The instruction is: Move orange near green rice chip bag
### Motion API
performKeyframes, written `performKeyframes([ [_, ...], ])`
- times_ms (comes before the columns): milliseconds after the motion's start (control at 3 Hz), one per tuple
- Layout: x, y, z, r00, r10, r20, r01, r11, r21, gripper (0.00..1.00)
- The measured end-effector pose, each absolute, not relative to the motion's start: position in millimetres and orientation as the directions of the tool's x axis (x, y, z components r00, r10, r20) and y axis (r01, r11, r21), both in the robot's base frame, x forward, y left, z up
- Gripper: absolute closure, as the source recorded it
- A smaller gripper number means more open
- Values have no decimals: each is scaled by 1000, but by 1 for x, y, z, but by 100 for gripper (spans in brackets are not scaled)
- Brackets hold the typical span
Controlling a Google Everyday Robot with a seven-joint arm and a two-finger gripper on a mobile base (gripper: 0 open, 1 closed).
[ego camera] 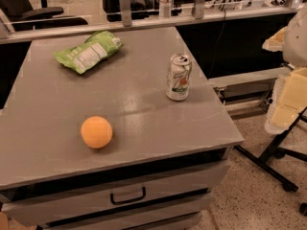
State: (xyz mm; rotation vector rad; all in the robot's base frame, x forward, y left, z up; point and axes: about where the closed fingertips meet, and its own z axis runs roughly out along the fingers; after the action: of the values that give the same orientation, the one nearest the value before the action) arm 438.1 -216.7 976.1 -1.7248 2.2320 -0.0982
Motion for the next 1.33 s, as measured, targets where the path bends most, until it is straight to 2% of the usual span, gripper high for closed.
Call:
performKeyframes([
  [333,437,-215,977,-215,-952,-217,-932,267,-247,0],
  [667,432,-206,985,-172,-943,-284,-935,247,-254,0],
  [1000,423,-183,977,-170,-892,-419,-932,284,-226,0],
  [1333,415,-137,966,-163,-801,-576,-931,319,-179,0],
])
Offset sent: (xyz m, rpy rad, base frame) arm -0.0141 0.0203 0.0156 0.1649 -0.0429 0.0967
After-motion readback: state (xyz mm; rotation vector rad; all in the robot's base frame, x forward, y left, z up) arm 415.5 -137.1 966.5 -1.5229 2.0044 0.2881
